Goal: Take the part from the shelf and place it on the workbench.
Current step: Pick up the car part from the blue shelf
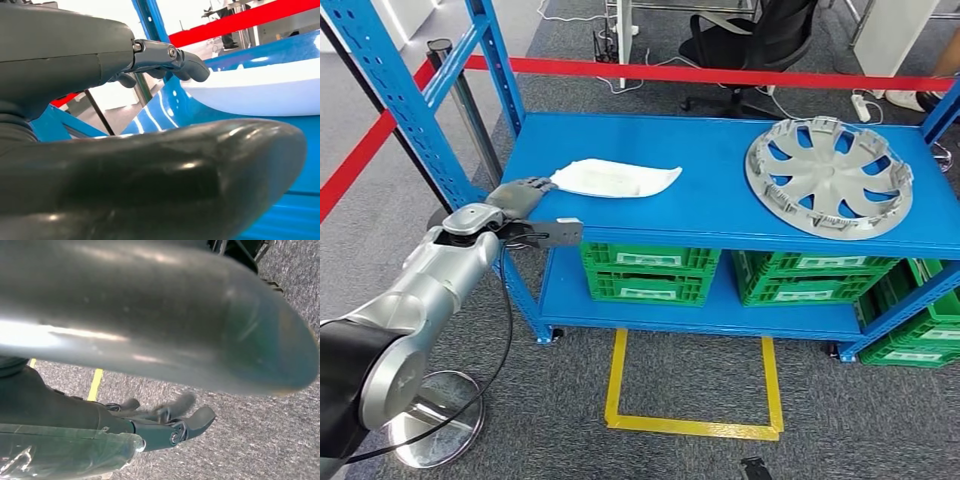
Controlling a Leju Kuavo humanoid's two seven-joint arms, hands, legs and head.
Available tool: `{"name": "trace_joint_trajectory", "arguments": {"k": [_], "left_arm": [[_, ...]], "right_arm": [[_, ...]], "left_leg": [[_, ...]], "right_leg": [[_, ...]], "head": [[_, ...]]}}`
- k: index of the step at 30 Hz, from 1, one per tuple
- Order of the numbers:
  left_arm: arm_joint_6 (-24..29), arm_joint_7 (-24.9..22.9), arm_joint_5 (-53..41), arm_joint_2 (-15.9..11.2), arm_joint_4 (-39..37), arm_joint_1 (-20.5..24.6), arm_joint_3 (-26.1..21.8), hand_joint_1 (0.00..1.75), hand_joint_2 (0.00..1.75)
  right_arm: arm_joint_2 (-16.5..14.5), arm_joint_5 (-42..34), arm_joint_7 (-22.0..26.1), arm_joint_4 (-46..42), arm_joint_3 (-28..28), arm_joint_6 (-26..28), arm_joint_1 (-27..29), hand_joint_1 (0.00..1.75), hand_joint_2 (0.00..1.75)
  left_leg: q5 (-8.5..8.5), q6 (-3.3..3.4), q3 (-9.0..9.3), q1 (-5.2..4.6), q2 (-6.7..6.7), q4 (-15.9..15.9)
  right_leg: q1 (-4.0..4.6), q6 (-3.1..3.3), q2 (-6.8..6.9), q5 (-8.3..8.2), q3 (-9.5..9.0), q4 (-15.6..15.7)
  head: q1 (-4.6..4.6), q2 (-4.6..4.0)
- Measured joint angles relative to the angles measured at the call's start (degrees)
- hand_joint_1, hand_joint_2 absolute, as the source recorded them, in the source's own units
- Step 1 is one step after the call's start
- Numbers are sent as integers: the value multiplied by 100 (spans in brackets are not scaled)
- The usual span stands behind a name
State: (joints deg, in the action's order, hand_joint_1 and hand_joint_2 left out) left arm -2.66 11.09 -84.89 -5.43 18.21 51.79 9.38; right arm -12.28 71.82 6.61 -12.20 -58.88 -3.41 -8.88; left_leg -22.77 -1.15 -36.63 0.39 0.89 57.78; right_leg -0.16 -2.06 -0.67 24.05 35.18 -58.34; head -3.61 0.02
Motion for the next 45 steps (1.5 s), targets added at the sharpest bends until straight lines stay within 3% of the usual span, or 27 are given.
{"name": "trace_joint_trajectory", "arguments": {"k": [1,45], "left_arm": [[2,2,9,0,0,-1,0,0,175],[136,176,-106,19,2,-9,536,0,175]], "right_arm": [[0,2,0,0,0,0,2,0,0],[0,38,-11,0,0,0,6,0,0]], "left_leg": [[0,2,0,-1,0,0],[28,-5,2,15,-5,-5]], "right_leg": [[-2,-15,-1,-3,-1,4],[13,-29,-7,-15,24,-22]], "head": [[-1,0],[-2,0]]}}
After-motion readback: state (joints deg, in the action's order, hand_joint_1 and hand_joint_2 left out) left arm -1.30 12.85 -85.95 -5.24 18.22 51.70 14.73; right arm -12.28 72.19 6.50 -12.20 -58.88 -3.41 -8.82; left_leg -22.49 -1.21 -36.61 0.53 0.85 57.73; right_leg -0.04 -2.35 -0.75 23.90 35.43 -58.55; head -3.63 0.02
